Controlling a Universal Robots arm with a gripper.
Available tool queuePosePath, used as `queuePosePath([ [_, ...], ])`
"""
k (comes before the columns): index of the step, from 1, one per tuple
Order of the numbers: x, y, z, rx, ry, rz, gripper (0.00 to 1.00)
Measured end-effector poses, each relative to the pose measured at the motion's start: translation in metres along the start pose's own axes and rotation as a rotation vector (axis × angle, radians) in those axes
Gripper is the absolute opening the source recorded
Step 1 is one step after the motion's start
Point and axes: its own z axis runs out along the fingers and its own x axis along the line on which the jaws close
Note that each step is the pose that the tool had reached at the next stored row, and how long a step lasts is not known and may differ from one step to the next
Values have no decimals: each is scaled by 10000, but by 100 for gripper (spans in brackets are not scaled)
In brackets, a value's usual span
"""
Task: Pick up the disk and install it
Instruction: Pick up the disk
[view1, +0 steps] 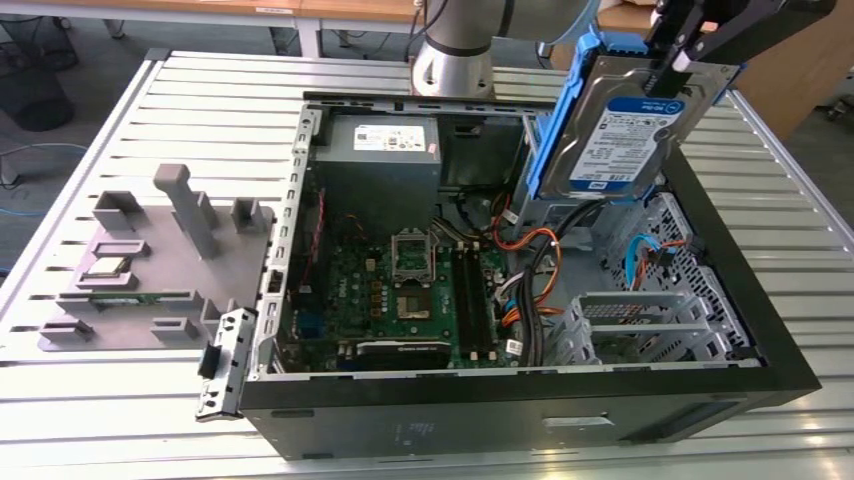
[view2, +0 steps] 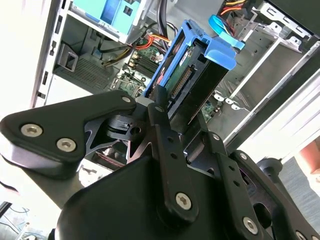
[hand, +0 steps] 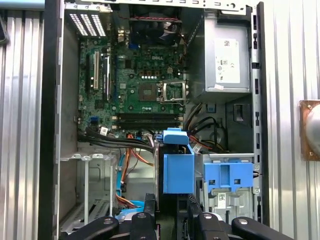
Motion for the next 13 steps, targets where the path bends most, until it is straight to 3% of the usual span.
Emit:
queuePosePath([
  [13,140,-2,-8,0,0,0,35],
])
